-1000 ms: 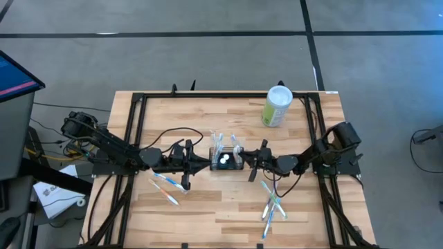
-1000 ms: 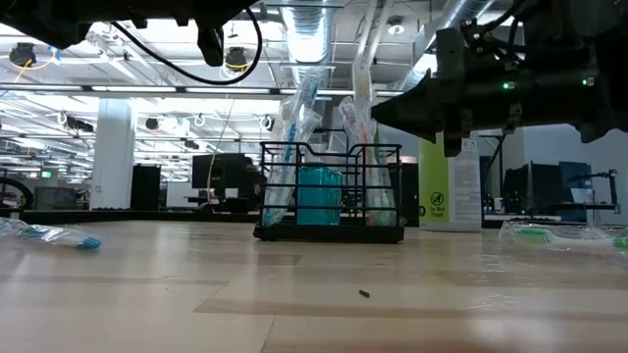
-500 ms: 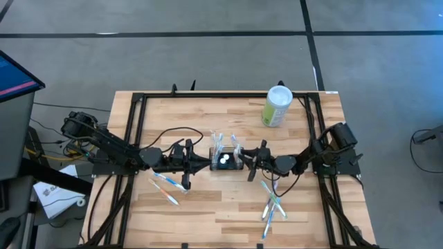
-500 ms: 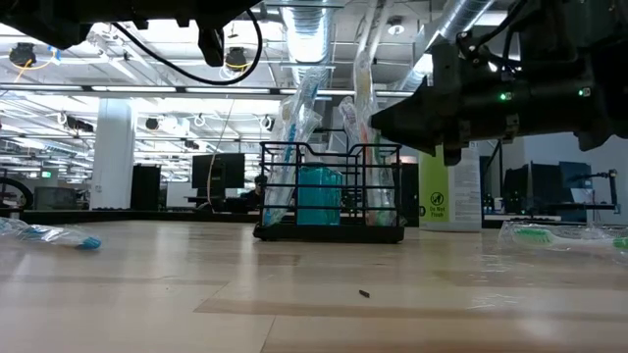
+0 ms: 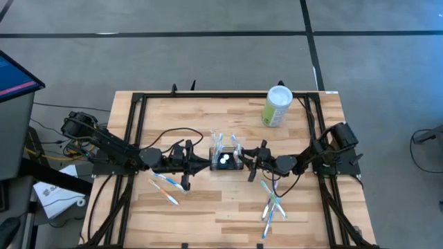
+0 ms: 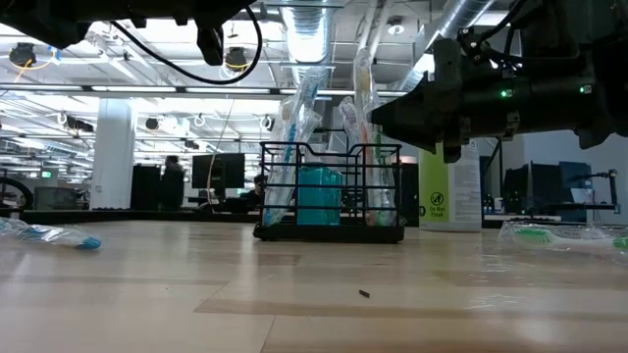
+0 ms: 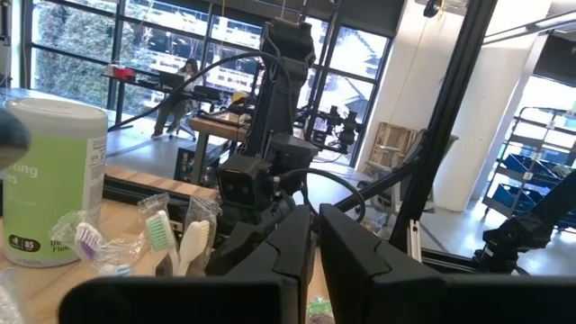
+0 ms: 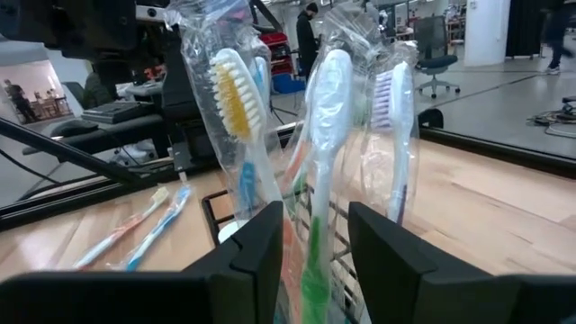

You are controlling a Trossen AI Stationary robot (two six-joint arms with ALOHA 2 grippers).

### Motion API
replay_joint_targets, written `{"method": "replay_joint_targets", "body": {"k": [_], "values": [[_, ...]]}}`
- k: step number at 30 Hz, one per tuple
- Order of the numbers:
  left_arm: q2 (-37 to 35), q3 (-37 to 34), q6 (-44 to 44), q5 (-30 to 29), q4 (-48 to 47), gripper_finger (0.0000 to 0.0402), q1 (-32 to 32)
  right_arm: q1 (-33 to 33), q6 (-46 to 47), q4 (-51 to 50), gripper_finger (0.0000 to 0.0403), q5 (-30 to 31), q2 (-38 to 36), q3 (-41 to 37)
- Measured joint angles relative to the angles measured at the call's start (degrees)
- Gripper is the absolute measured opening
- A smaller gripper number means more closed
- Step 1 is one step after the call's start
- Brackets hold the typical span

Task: Pick & Place toothbrushing station
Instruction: Put the green toothbrush into the right compartment of the organizer

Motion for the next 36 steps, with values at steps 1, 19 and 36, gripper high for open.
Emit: {"method": "replay_joint_targets", "body": {"k": [1, 19, 36], "values": [[0.0, 0.0, 0.0, 0.0, 0.0, 0.0021, 0.0, 0.0, 0.0, 0.0, 0.0118, 0.0, 0.0, 0.0], [0.0, 0.0, 0.0, 0.0, -0.1, 0.0021, 0.0, 0.7, -6.4, -4.4, 0.0118, 1.3, -8.7, 0.0], [0.0, 0.0, 0.0, 0.3, -1.2, 0.0021, 0.0, 7.5, 16.9, -58.1, 0.0118, 0.8, -38.7, 1.8]]}}
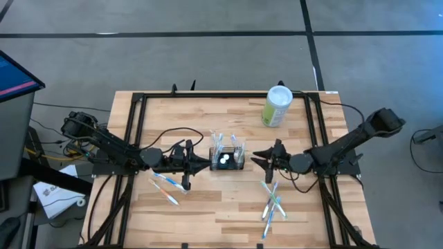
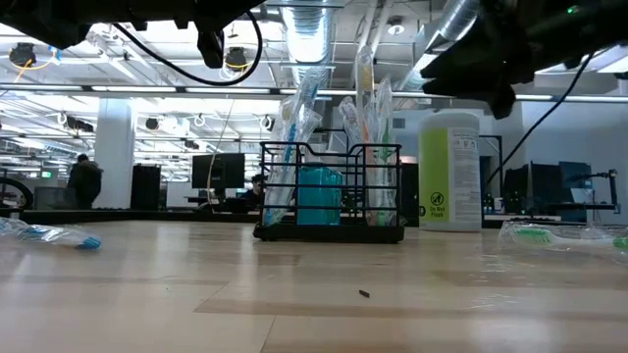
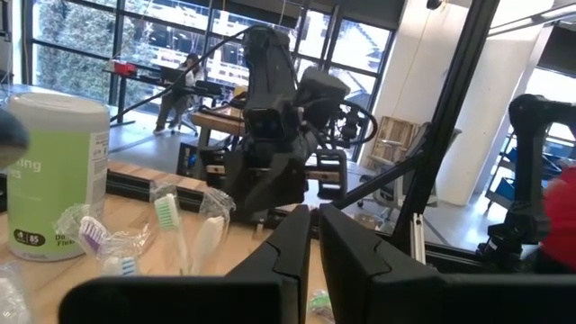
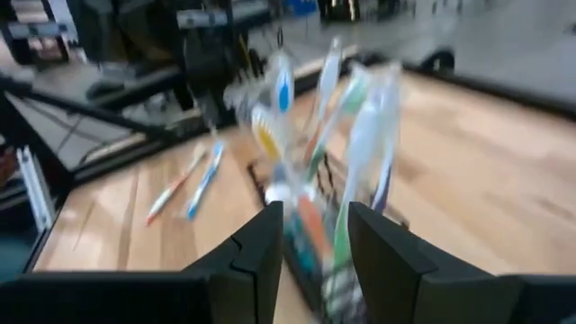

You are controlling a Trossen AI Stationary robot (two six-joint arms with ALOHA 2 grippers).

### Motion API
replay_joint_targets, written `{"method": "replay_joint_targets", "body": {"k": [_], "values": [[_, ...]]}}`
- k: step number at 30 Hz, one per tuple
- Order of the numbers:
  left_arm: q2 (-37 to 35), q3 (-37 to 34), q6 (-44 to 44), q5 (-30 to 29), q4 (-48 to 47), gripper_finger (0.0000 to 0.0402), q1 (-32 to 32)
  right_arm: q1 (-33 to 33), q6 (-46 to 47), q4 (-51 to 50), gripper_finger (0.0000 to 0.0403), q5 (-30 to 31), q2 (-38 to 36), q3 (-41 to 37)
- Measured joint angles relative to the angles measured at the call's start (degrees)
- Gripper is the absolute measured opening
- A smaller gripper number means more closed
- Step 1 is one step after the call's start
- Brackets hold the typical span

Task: Pick & Place toothbrushing station
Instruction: Put the green toothbrush into the right compartment of the organizer

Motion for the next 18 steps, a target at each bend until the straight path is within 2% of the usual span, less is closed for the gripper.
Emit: {"method": "replay_joint_targets", "body": {"k": [10, 13, 18], "values": [[0.0, 0.0, -0.5, 0.5, -0.4, 0.0021, -0.7, 3.0, 19.8, -34.1, 0.0118, -10.8, 2.7, 12.0], [0.0, 0.0, -0.5, 0.5, -1.0, 0.0021, -1.4, 3.4, 24.9, -39.2, 0.0118, -13.7, 5.5, 14.3], [0.0, 0.0, -0.5, 0.6, -1.3, 0.0021, -2.5, 3.4, 30.0, -40.6, 0.0118, -19.8, 10.6, 15.4]]}}
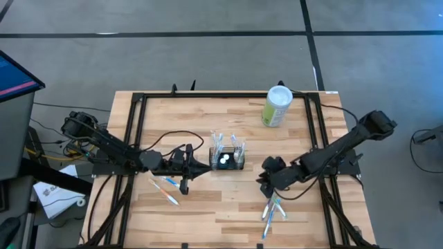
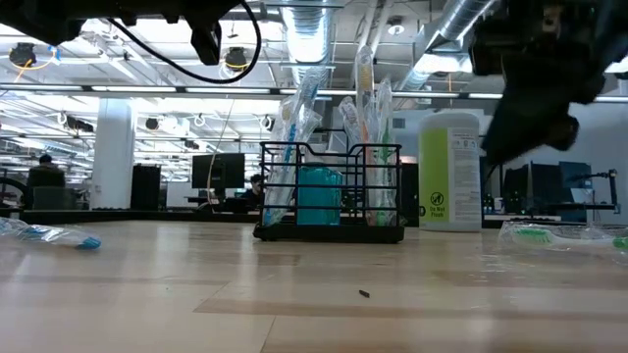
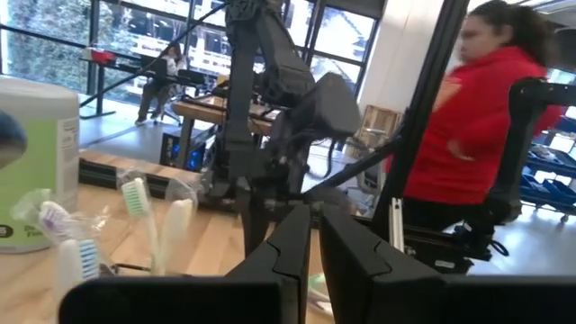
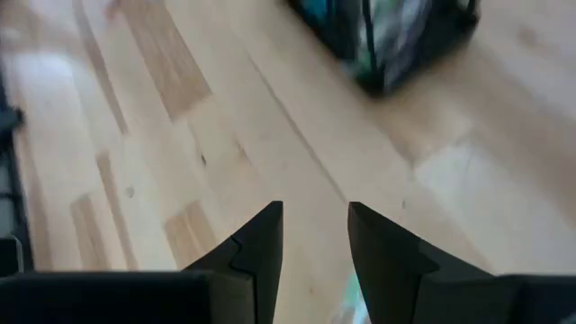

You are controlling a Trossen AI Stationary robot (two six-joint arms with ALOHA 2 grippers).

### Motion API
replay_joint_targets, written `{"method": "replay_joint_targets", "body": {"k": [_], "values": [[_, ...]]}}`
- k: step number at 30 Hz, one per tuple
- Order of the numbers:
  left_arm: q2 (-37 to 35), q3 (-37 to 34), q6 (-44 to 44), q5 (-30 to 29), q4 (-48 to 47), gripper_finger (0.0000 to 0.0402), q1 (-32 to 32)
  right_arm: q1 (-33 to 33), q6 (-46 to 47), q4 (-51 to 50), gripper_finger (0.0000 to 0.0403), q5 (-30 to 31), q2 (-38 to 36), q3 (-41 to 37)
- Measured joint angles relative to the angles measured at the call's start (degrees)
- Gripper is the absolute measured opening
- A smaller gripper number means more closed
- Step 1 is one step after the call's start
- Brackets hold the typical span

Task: Pick & Place toothbrushing station
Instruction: Put the green toothbrush into the right compartment of the organizer

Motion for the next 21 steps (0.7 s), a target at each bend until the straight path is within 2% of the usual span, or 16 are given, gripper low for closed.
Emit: {"method": "replay_joint_targets", "body": {"k": [9, 21], "values": [[0.0, 0.0, 0.0, 0.1, -0.1, 0.0021, -0.5, -1.0, 5.7, -4.8, 0.0118, -8.2, 3.9, 0.2], [0.0, 0.0, 0.2, -0.1, -0.1, 0.0021, -0.4, -1.7, 7.4, -7.5, 0.0118, -10.7, 4.4, 0.2]]}}
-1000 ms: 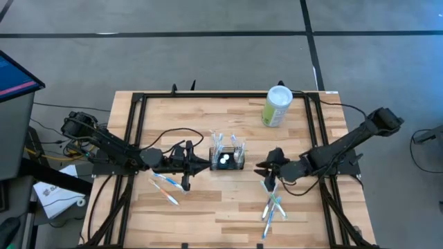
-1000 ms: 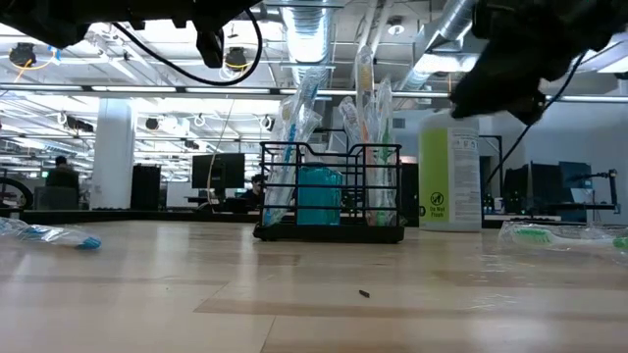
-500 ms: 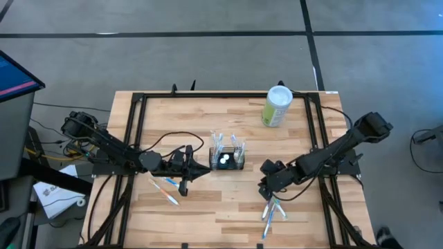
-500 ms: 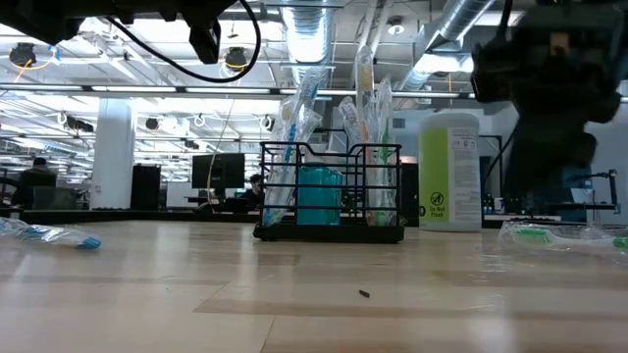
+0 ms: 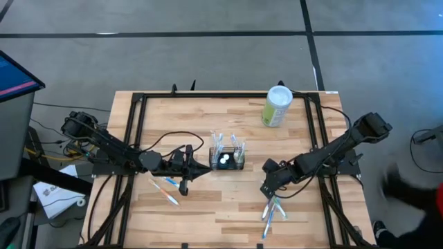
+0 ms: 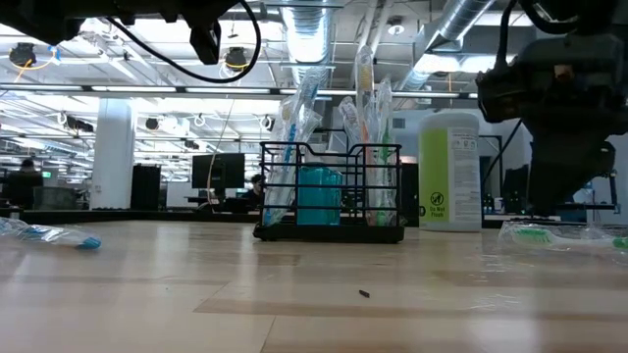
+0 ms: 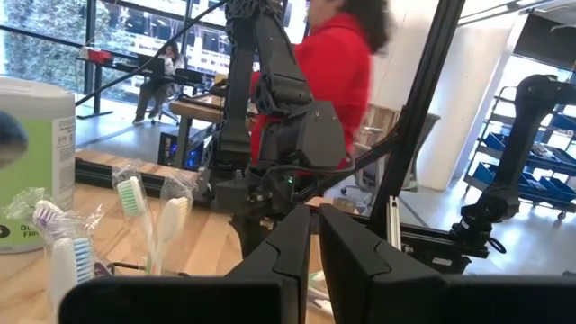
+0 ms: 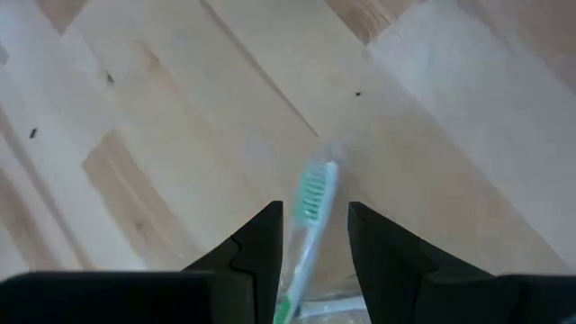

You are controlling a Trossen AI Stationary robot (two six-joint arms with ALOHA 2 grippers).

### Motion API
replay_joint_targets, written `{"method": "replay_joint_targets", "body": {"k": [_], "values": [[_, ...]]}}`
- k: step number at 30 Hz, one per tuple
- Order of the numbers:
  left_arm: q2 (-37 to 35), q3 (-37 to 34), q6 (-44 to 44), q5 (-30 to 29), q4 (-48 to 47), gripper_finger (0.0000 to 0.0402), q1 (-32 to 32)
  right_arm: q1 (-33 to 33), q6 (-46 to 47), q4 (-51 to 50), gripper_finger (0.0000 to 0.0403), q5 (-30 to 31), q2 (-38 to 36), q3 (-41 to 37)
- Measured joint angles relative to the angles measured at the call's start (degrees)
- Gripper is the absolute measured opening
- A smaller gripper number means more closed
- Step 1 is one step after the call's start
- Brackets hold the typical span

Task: Pick & Place toothbrushing station
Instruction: Put the green toothbrush into the right compartment of the organizer

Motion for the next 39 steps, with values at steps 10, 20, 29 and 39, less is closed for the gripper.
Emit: {"method": "replay_joint_targets", "body": {"k": [10, 20, 29, 39], "values": [[0.0, 0.0, 0.0, 0.0, 0.0, 0.0021, 0.0, 0.0, -0.2, 0.1, 0.0118, -2.3, 2.2, 0.0], [0.0, 0.0, 0.0, 0.0, 0.0, 0.0021, 0.0, 0.0, -0.8, 0.6, 0.0118, -2.5, 2.7, 0.0], [0.0, 0.0, 0.0, 0.0, 0.0, 0.0021, 0.0, 0.1, -1.0, 0.7, 0.0097, -3.4, 5.6, -0.1], [0.0, 0.0, 0.0, 0.0, 0.0, 0.0021, 0.0, 0.2, -5.1, 5.0, 0.001, -3.0, 5.1, 0.0]]}}
